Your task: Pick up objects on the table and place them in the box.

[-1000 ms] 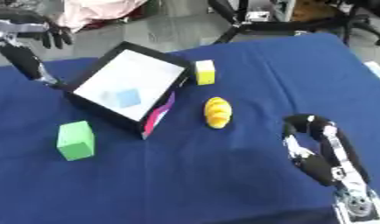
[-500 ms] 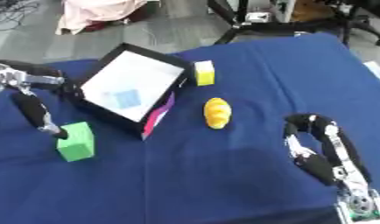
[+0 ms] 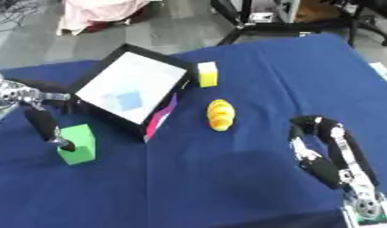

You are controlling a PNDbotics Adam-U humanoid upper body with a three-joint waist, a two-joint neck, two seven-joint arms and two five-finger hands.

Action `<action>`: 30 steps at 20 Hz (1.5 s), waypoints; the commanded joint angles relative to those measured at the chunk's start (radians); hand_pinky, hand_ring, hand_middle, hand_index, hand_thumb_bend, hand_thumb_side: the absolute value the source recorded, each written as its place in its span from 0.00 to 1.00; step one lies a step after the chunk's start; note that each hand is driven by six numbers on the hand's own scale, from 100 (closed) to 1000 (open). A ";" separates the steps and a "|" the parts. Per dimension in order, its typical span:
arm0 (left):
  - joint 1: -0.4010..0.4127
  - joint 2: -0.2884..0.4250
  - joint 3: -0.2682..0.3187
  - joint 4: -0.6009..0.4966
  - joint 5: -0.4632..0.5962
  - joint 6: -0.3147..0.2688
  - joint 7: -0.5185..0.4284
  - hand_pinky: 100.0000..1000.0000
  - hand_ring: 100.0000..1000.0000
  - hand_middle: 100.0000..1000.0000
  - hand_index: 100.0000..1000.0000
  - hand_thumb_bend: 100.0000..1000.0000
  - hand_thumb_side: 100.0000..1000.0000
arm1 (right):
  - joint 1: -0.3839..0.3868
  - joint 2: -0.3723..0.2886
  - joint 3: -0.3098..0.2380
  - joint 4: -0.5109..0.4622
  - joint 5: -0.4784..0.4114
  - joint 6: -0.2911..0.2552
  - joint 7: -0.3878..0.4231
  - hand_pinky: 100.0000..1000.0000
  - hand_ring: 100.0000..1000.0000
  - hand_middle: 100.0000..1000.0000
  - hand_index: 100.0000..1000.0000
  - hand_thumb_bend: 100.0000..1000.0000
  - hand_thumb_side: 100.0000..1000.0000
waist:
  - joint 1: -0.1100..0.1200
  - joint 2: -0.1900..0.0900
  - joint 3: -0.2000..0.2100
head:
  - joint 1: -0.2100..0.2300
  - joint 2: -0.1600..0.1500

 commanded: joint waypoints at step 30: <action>-0.175 -0.052 0.231 -0.013 -0.292 0.055 0.020 0.65 0.44 0.41 0.61 0.33 0.21 | -0.002 -0.013 0.001 -0.006 -0.001 -0.001 0.004 0.69 0.62 0.51 0.65 0.00 0.40 | -0.004 -0.032 0.004 | -0.006 -0.002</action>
